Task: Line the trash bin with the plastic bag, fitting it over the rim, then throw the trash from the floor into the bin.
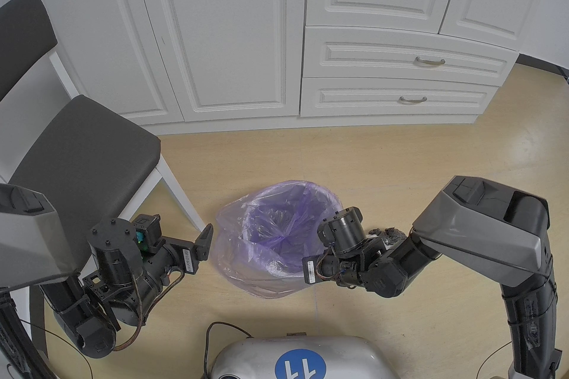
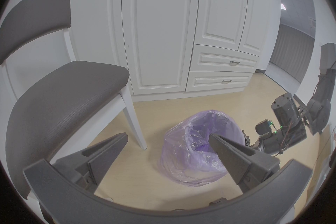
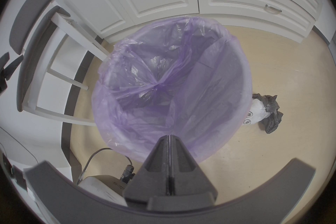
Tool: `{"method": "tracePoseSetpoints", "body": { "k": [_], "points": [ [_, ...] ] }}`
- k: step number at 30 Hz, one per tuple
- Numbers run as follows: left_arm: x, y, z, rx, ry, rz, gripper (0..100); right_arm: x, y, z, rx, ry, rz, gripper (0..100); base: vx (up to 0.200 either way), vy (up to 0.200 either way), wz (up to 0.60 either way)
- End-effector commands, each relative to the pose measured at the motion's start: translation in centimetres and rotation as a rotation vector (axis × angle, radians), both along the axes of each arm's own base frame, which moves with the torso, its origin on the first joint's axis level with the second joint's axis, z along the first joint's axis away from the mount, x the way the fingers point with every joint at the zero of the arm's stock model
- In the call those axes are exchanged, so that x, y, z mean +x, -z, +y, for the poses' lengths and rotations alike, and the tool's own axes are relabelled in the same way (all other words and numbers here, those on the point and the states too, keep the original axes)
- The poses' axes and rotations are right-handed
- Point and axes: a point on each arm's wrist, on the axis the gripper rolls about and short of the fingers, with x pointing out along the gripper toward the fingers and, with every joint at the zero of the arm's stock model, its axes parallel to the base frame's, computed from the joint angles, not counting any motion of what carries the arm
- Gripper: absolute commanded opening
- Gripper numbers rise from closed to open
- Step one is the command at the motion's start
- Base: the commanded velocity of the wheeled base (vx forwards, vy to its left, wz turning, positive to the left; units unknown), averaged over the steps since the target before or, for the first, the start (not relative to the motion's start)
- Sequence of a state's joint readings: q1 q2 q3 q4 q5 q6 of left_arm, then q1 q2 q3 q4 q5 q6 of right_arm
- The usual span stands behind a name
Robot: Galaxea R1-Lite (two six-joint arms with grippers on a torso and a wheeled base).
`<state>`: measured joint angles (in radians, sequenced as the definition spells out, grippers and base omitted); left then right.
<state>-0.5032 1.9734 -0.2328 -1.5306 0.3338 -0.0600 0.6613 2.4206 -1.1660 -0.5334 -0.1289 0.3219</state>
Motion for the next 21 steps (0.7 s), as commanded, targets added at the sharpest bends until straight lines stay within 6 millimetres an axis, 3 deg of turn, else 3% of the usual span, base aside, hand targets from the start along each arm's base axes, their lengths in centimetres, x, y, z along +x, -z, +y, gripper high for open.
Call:
{"method": "tracePoseSetpoints", "body": {
  "k": [1,5,9,14,21],
  "points": [
    [-0.2,-0.5,0.1,-0.008,0.001,-0.018,100,-0.9,-2.1,-0.1,0.024,-0.015,-0.027,0,0.0,0.0,0.0],
    [-0.3,-0.9,0.1,-0.012,0.002,-0.029,100,-1.1,-4.0,-0.1,0.063,-0.01,-0.062,0,0.0,0.0,0.0],
    [-0.4,-1.2,0.1,-0.017,0.003,-0.041,100,-0.8,-4.2,0.3,0.12,0.0,-0.103,0,0.0,0.0,0.0],
    [-0.4,-1.1,-0.1,-0.016,0.013,-0.038,100,-1.1,0.7,4.0,0.201,-0.005,-0.119,0,0.0,0.0,0.0],
    [-0.4,-1.1,-0.2,-0.015,0.014,-0.037,100,-1.7,1.2,3.6,0.167,-0.013,-0.088,0,0.0,0.0,0.0]
  ]
}}
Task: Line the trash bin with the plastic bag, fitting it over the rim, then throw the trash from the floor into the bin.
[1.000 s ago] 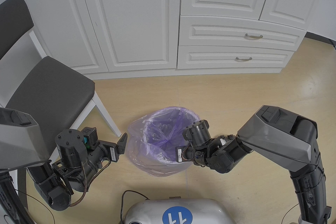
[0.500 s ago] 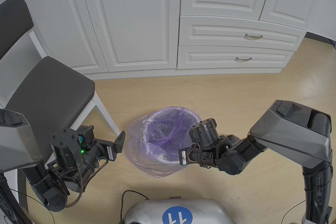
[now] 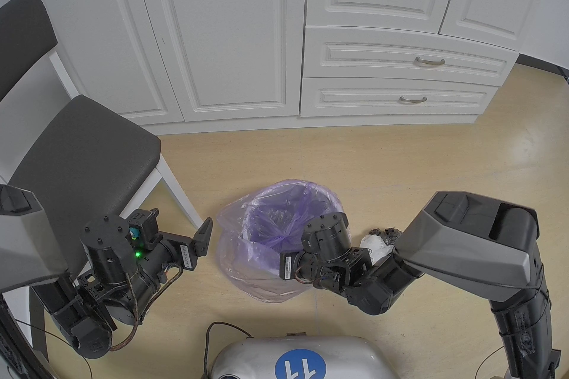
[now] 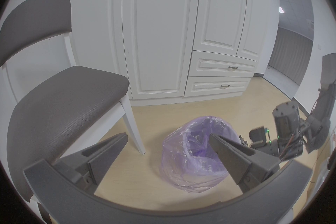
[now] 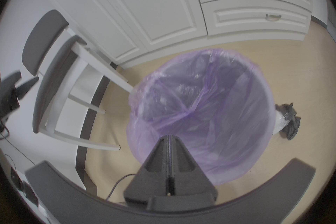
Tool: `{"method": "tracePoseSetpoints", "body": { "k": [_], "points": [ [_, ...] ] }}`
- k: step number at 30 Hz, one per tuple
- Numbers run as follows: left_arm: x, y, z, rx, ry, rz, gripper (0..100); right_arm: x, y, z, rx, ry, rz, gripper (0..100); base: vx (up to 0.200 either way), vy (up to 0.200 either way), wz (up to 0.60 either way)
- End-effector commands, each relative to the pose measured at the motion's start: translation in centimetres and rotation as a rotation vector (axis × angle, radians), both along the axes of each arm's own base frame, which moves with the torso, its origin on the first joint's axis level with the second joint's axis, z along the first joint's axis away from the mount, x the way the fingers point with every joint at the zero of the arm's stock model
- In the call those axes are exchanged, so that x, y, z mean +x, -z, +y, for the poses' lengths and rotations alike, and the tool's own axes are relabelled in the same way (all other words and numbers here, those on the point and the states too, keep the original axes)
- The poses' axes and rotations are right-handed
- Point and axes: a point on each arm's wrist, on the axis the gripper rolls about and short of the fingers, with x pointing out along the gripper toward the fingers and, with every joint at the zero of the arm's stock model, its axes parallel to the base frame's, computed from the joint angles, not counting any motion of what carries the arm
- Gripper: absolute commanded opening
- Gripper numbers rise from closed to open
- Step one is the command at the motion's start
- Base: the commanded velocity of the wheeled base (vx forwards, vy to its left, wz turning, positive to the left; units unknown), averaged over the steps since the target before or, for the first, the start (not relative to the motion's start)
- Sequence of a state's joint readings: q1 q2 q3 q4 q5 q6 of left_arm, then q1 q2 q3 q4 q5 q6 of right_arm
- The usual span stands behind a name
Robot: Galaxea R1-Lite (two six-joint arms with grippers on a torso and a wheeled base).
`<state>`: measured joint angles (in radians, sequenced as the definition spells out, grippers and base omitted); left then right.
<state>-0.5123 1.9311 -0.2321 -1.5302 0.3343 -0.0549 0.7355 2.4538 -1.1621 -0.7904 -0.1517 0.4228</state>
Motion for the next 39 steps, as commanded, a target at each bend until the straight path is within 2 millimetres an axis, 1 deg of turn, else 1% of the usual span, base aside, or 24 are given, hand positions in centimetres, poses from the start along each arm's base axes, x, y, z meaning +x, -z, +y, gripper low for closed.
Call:
{"method": "tracePoseSetpoints", "body": {
  "k": [1,5,9,11,12,13,15,17,18,19,21,22,23,24,27,28,30,31,32,33,35,36,37,39],
  "points": [
    [0.0,0.1,-0.2,0.0,0.006,0.001,100,-1.0,1.9,0.1,-0.058,-0.024,0.064,0,0.0,0.0,0.0],
    [-0.1,0.1,-0.3,0.0,0.011,0.001,100,-2.0,1.5,0.1,-0.086,-0.057,0.099,0,0.0,0.0,0.0],
    [-0.1,0.0,-0.3,-0.001,0.012,-0.001,100,-2.7,-0.7,-0.2,-0.044,-0.085,0.07,0,0.0,0.0,0.0],
    [-0.1,-0.2,-0.3,-0.005,0.012,-0.008,100,-3.0,-2.8,-0.7,-0.009,-0.083,0.03,0,0.0,0.0,0.0],
    [-0.1,-0.2,-0.3,-0.005,0.012,-0.008,100,-3.0,-2.8,-0.7,-0.009,-0.083,0.03,0,0.0,0.0,0.0],
    [-0.1,-0.2,-0.3,-0.006,0.012,-0.009,100,-3.0,-5.4,-1.3,0.029,-0.074,-0.012,0,0.0,0.0,0.0],
    [0.0,-0.3,-0.3,-0.008,0.014,-0.013,100,-3.1,-7.9,-2.2,0.063,-0.065,-0.05,0,0.0,0.0,0.0],
    [0.0,-0.3,-0.3,-0.008,0.012,-0.013,100,-3.0,-9.7,-3.0,0.092,-0.052,-0.08,0,0.0,0.0,0.0],
    [0.0,-0.3,-0.3,-0.008,0.012,-0.013,100,-3.0,-9.7,-3.0,0.092,-0.052,-0.08,0,0.0,0.0,0.0],
    [0.0,-0.3,-0.3,-0.008,0.012,-0.013,100,-2.6,-10.7,-3.9,0.107,-0.034,-0.099,0,0.0,0.0,0.0],
    [0.0,-0.3,-0.3,-0.008,0.012,-0.013,100,-2.6,-10.7,-3.9,0.107,-0.034,-0.099,0,0.0,0.0,0.0],
    [0.0,-0.3,-0.3,-0.009,0.012,-0.014,100,-0.1,-11.3,-6.4,0.113,0.036,-0.125,0,0.0,0.0,0.0],
    [0.0,-0.3,-0.3,-0.009,0.012,-0.014,100,0.3,-11.3,-6.8,0.114,0.043,-0.128,0,0.0,0.0,0.0],
    [-0.1,-0.4,-0.3,-0.01,0.012,-0.016,100,1.8,-10.8,-8.2,0.103,0.07,-0.119,0,0.0,0.0,0.0],
    [-0.1,-0.4,-0.2,-0.01,0.011,-0.016,100,4.6,-9.3,-10.1,0.08,0.118,-0.067,0,0.0,0.0,0.0],
    [-0.1,-0.4,-0.2,-0.01,0.011,-0.016,100,4.7,-9.2,-10.2,0.079,0.123,-0.066,0,0.0,0.0,0.0],
    [0.0,-0.3,-0.2,-0.009,0.007,-0.012,100,6.8,-7.5,-11.6,0.051,0.169,-0.014,0,0.0,0.0,0.0],
    [0.0,-0.3,-0.2,-0.009,0.007,-0.012,100,7.1,-7.2,-11.9,0.048,0.176,-0.007,0,0.0,0.0,0.0],
    [0.1,-0.2,-0.1,-0.01,0.004,-0.01,100,8.1,-6.1,-12.4,0.038,0.194,0.015,0,0.0,0.0,0.0],
    [0.1,-0.2,-0.1,-0.009,0.004,-0.009,100,8.8,-5.5,-12.6,0.038,0.205,0.024,0,0.0,0.0,0.0],
    [0.1,-0.2,-0.1,-0.009,0.004,-0.009,100,9.2,-5.1,-12.7,0.038,0.212,0.027,0,0.0,0.0,0.0],
    [0.1,-0.1,-0.1,-0.009,0.004,-0.006,100,10.0,-4.2,-13.1,0.031,0.226,0.045,0,0.0,0.0,0.0],
    [0.1,-0.1,-0.1,-0.009,0.004,-0.006,100,10.0,-4.2,-13.1,0.031,0.226,0.045,0,0.0,0.0,0.0],
    [0.1,0.0,-0.1,-0.006,0.004,-0.002,100,10.4,-3.6,-13.9,0.028,0.222,0.088,0,0.0,0.0,0.0]
  ]
}}
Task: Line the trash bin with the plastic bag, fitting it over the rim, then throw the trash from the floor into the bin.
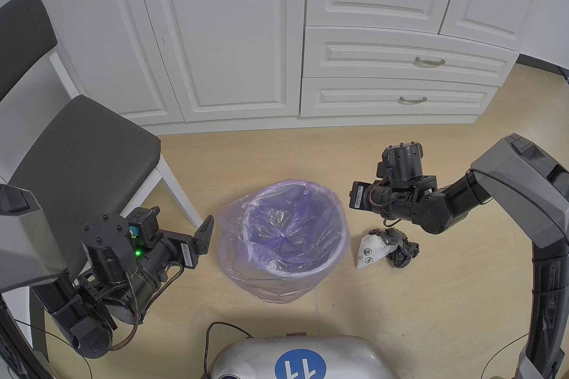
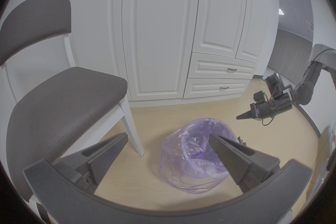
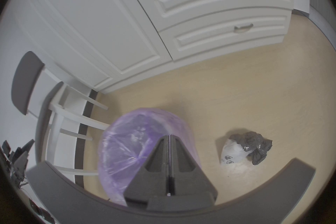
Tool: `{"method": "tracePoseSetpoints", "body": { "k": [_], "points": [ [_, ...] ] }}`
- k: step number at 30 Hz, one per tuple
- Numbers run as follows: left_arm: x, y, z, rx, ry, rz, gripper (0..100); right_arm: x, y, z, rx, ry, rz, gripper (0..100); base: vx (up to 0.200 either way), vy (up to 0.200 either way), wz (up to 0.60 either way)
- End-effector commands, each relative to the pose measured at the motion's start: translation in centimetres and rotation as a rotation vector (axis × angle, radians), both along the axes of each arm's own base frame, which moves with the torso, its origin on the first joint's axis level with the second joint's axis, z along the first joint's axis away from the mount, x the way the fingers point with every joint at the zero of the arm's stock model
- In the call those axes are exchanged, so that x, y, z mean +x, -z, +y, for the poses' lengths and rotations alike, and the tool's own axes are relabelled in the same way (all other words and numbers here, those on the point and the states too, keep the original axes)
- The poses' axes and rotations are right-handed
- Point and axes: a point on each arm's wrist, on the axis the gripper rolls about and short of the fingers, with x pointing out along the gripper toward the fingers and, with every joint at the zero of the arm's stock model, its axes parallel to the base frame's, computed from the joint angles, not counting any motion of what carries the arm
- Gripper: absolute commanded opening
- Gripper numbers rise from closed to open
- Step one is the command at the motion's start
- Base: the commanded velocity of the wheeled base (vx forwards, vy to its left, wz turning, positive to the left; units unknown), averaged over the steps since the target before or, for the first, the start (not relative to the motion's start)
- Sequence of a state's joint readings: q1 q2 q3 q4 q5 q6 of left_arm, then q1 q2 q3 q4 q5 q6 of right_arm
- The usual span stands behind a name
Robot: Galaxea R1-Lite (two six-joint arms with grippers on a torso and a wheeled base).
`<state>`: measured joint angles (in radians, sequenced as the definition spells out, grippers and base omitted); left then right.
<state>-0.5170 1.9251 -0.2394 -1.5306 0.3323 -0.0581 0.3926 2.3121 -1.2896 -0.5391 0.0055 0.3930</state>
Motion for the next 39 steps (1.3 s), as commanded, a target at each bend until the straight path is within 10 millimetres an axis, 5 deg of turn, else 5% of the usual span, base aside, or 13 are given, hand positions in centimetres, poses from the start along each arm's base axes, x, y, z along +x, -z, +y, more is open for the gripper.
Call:
{"method": "tracePoseSetpoints", "body": {
  "k": [1,12,25,39],
  "points": [
    [0.1,0.3,0.0,0.002,-0.003,0.01,100,2.0,3.4,-2.1,-0.009,0.02,0.103,0,0.0,0.0,0.0],
    [0.4,0.5,0.5,0.006,-0.023,0.018,100,1.1,5.5,-4.6,0.025,-0.139,0.344,0,0.0,0.0,0.0],
    [1.0,1.3,0.6,0.017,-0.041,0.04,100,2.9,11.6,0.0,0.018,-0.235,0.384,0,0.0,0.0,0.0],
    [1.7,1.3,0.7,0.011,-0.057,0.03,100,4.5,11.5,-0.2,0.099,-0.133,0.414,0,0.0,0.0,0.0]
  ]
}}
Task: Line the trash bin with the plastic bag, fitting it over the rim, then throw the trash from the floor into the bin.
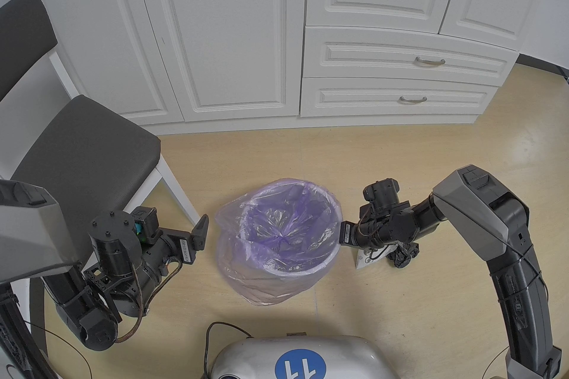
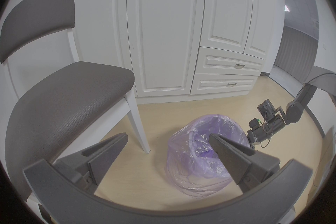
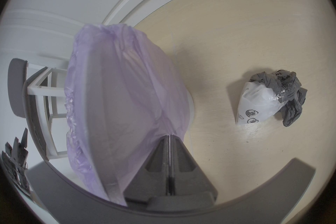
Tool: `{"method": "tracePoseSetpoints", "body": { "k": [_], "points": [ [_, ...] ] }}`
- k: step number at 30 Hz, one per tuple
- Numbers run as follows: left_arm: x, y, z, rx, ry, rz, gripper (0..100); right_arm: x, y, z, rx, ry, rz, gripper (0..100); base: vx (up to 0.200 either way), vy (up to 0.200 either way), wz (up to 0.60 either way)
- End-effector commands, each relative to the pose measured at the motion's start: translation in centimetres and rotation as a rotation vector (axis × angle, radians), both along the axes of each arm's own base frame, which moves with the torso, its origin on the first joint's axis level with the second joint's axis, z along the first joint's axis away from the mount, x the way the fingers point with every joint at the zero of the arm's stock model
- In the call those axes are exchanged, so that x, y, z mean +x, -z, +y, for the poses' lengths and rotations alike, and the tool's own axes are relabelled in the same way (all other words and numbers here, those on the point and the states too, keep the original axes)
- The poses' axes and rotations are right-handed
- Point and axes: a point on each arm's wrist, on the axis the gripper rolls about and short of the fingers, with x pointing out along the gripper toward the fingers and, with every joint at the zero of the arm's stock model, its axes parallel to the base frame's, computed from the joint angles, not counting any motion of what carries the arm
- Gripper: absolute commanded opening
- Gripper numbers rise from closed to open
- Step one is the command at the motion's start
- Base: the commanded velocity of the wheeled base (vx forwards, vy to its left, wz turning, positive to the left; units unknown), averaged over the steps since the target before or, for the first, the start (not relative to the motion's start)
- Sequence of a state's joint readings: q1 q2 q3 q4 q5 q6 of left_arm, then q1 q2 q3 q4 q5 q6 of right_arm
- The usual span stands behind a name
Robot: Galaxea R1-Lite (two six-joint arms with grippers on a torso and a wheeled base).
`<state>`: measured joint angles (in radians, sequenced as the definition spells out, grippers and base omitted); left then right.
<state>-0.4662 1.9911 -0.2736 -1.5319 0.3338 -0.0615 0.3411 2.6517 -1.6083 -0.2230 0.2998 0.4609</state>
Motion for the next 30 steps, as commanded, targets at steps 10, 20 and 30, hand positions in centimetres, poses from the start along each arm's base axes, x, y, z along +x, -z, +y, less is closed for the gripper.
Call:
{"method": "tracePoseSetpoints", "body": {
  "k": [10,20,30],
  "points": [
    [0.3,1.5,-0.3,0.011,0.003,0.05,100,0.5,0.4,-0.1,-0.002,0.088,0.019,0,0.0,0.0,0.0],
    [4.6,8.7,0.1,-0.08,-0.09,0.213,100,-1.4,-1.0,-2.9,0.08,0.289,0.014,0,0.0,0.0,0.0],
    [9.5,13.6,-0.1,-0.129,-0.058,0.226,100,-0.5,0.6,-2.8,0.107,0.412,-0.106,0,0.0,0.0,0.0]
  ]
}}
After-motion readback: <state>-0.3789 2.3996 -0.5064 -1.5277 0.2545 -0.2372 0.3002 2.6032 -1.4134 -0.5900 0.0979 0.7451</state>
